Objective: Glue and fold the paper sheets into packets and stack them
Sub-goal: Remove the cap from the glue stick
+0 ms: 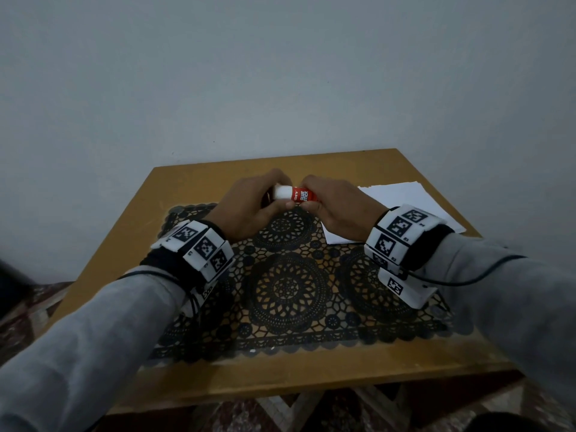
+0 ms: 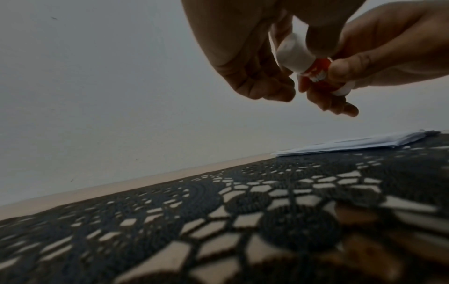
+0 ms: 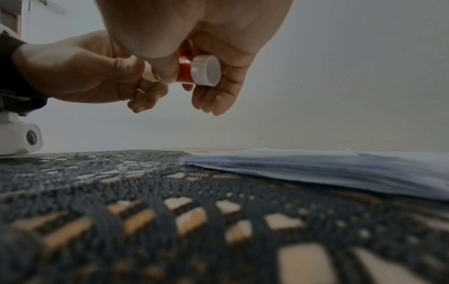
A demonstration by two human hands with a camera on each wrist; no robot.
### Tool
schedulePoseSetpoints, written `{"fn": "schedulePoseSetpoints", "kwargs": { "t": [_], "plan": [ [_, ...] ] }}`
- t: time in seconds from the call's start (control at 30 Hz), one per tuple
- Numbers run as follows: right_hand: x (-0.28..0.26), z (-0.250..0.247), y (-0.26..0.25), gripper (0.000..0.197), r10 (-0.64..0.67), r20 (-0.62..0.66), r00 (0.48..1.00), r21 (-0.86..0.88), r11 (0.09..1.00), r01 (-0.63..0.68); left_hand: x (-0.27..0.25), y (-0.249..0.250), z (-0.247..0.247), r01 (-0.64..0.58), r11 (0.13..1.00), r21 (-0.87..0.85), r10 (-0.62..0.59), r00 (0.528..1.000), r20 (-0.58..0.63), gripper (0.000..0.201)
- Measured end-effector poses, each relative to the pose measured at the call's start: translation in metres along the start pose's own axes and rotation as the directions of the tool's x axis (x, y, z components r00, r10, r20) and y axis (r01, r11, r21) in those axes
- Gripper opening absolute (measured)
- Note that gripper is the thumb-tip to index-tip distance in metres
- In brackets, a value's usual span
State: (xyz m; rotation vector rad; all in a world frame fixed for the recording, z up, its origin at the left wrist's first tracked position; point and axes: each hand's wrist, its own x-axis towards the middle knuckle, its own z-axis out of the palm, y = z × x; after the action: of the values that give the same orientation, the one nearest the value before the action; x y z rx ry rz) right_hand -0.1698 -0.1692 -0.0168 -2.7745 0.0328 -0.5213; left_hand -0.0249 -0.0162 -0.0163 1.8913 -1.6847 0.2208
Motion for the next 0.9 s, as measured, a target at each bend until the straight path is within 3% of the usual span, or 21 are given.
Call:
{"fn": "schedulePoseSetpoints", "kwargs": {
  "t": [0.1, 0.27, 0.43, 0.53, 0.7, 0.9],
  "plan": [
    [0.0002, 0.0006, -0.0003, 0.019, -0.020, 0.016, 1.000, 0.003, 1.000, 0.020, -0.0006, -0.0004, -0.0004, 0.011, 1.000, 0.029, -0.011, 1.000, 0.002, 0.028],
    [-0.0011, 0.0004, 0.0006, 0.019, -0.028, 0.000, 1.000, -0.025, 0.999, 0.028, 0.0039, 0.0054, 0.0036, 0.145, 0.989, 0.002, -0.145, 0.986, 0.082, 0.043],
    [0.0002, -0.0008, -0.0002, 0.018, 0.045, 0.051, 0.998, -0.024, 0.999, -0.043, -0.0014, 0.0033, -0.0024, 0.105, 0.992, -0.067, -0.103, 0.994, 0.031, 0.018],
    [0.0010, 0.0009, -0.0013, 0.019, 0.047, 0.081, 0.996, -0.031, 0.999, -0.045, -0.0016, 0.0017, -0.0024, 0.120, 0.993, -0.002, -0.120, 0.992, 0.045, 0.010],
    [0.0005, 0.0009, -0.0005, 0.017, 0.060, 0.083, 0.995, -0.033, 0.998, -0.057, 0.0023, 0.0033, 0.0018, 0.194, 0.980, 0.045, -0.198, 0.974, 0.111, 0.035],
    [0.0012, 0.0031, -0.0029, 0.017, 0.034, 0.095, 0.995, -0.025, 0.999, -0.031, -0.0032, -0.0029, -0.0045, 0.061, 0.996, -0.061, -0.057, 0.996, 0.065, 0.022]
  ]
}}
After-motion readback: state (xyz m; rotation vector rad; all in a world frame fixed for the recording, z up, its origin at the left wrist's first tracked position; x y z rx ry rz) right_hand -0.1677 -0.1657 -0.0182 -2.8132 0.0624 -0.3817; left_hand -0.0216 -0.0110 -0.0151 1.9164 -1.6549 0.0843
